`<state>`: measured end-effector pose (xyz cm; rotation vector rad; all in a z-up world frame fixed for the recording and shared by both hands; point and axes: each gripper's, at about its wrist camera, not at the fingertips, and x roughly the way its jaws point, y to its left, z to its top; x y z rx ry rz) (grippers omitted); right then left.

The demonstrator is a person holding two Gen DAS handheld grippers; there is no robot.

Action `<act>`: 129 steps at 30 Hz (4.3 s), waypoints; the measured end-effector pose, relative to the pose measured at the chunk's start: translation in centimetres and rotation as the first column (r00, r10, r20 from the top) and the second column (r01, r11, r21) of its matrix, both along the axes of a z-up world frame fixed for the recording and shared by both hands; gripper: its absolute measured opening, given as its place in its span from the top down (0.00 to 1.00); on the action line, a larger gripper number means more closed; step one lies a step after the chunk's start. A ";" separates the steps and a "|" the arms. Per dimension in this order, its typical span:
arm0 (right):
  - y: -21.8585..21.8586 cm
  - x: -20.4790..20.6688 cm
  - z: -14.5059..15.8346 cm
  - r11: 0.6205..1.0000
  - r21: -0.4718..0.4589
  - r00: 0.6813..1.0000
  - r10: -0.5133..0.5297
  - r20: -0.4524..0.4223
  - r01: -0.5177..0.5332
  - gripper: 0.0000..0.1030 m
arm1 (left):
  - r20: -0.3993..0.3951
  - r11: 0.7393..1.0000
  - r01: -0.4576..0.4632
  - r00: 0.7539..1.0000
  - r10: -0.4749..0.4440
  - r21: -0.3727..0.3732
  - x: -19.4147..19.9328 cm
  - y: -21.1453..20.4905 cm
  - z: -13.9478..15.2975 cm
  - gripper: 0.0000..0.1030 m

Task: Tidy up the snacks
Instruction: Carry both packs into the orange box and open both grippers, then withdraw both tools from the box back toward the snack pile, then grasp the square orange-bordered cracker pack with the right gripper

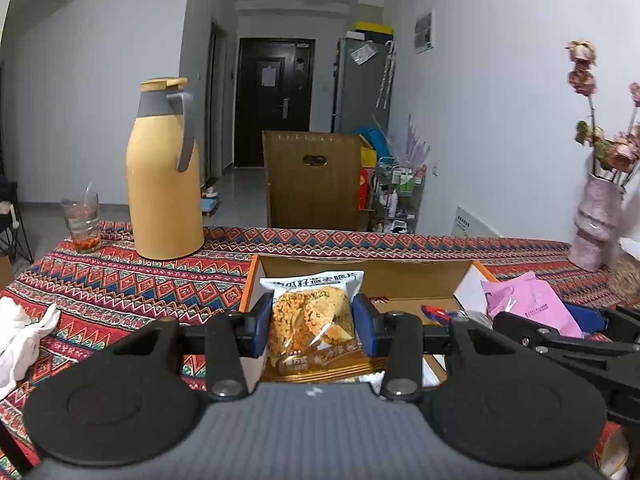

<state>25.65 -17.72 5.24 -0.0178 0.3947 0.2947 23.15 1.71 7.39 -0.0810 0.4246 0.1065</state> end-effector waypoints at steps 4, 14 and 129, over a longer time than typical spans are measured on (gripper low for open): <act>0.8 2.4 -0.5 1.000 -0.009 1.000 -0.009 -0.017 0.008 0.41 | -0.027 1.000 -0.024 0.999 0.024 -0.008 2.5 0.5 -0.8 0.58; 1.3 6.8 -4.4 0.999 0.012 0.996 -0.033 -0.083 0.034 0.41 | -0.097 0.998 -0.056 0.994 0.053 -0.030 5.5 1.5 -4.3 0.58; -6.5 -7.6 -6.6 0.990 -0.035 0.971 -0.143 -0.189 0.139 0.00 | -0.044 0.996 -0.084 0.996 0.083 -0.007 -11.1 5.0 -8.4 0.00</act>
